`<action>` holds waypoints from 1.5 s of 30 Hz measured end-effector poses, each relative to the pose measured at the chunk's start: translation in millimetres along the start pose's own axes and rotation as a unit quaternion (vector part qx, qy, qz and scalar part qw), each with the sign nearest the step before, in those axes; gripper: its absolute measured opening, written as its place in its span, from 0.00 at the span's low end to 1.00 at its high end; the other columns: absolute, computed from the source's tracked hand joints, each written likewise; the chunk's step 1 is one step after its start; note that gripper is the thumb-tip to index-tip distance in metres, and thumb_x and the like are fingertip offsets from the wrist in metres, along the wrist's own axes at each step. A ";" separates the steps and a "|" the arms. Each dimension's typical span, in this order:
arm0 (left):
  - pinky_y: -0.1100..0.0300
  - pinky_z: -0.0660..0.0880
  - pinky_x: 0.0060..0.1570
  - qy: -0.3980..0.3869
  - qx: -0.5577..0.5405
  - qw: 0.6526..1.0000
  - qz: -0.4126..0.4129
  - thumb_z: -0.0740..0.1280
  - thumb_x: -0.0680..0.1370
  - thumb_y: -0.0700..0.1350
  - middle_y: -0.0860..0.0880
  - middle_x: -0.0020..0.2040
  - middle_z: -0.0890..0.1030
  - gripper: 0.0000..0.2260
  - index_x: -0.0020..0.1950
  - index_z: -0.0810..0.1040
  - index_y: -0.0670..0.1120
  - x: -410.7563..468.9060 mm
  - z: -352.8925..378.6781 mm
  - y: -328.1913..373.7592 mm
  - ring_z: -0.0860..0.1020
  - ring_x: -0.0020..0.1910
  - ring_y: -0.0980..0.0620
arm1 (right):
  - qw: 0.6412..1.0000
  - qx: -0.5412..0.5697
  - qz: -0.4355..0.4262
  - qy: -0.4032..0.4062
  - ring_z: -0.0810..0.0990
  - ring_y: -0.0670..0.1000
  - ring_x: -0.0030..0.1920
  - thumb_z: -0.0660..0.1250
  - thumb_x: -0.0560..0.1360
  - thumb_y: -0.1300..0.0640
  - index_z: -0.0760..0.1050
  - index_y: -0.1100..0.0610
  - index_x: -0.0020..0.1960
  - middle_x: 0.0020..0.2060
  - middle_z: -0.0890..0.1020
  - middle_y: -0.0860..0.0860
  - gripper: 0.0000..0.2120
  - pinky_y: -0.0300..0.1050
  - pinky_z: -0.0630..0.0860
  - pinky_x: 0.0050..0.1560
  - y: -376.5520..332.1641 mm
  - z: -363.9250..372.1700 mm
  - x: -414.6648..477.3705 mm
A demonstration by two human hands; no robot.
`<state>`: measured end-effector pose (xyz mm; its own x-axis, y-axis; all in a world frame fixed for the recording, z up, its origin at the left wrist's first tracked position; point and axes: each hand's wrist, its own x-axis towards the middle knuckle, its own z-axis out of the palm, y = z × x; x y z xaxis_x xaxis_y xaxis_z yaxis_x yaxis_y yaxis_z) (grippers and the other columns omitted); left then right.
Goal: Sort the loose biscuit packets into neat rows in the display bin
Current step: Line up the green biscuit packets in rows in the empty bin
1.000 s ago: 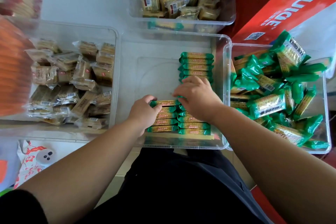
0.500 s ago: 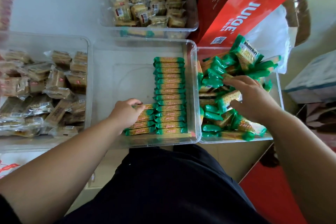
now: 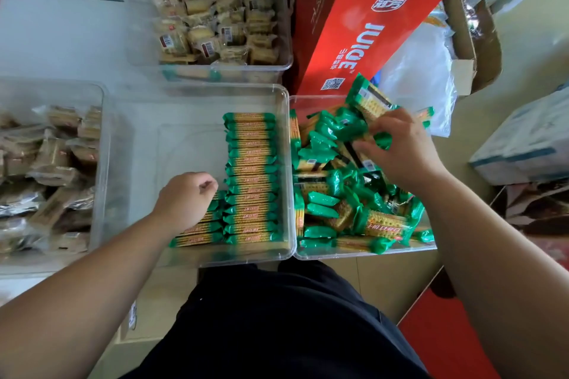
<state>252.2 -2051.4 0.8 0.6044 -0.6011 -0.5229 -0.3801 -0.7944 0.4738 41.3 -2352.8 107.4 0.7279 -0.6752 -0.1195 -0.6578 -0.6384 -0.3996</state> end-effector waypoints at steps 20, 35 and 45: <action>0.54 0.70 0.63 0.093 0.016 0.967 0.237 0.75 0.76 0.53 0.48 0.67 0.77 0.26 0.71 0.75 0.48 20.5 -28.5 210.3 0.73 0.66 0.48 | 0.963 0.261 0.052 0.032 0.73 0.46 0.34 0.79 0.67 0.54 0.67 0.52 0.55 0.39 0.73 0.45 0.24 0.46 0.73 0.34 40.2 -15.8 34.2; 0.47 0.67 0.70 -0.023 0.207 0.963 0.173 0.73 0.73 0.64 0.45 0.78 0.66 0.46 0.83 0.53 0.50 69.6 3.6 241.8 0.67 0.74 0.41 | 0.955 0.254 0.130 -0.078 0.82 0.54 0.48 0.76 0.68 0.56 0.77 0.48 0.53 0.53 0.81 0.52 0.15 0.55 0.81 0.49 97.3 -36.9 21.9; 0.44 0.69 0.66 0.014 0.241 0.930 0.278 0.73 0.77 0.51 0.49 0.68 0.73 0.23 0.71 0.74 0.49 83.5 16.7 282.1 0.68 0.68 0.43 | 0.975 -0.004 -0.019 -0.222 0.53 0.56 0.80 0.75 0.72 0.46 0.60 0.52 0.78 0.75 0.67 0.48 0.40 0.63 0.56 0.76 108.7 -52.9 56.9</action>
<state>183.8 -2327.1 78.9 0.2361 -0.9330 -0.2716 -0.9048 -0.3130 0.2886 1.0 -2480.2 105.2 0.7626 -0.4260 -0.4869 -0.6292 -0.6633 -0.4051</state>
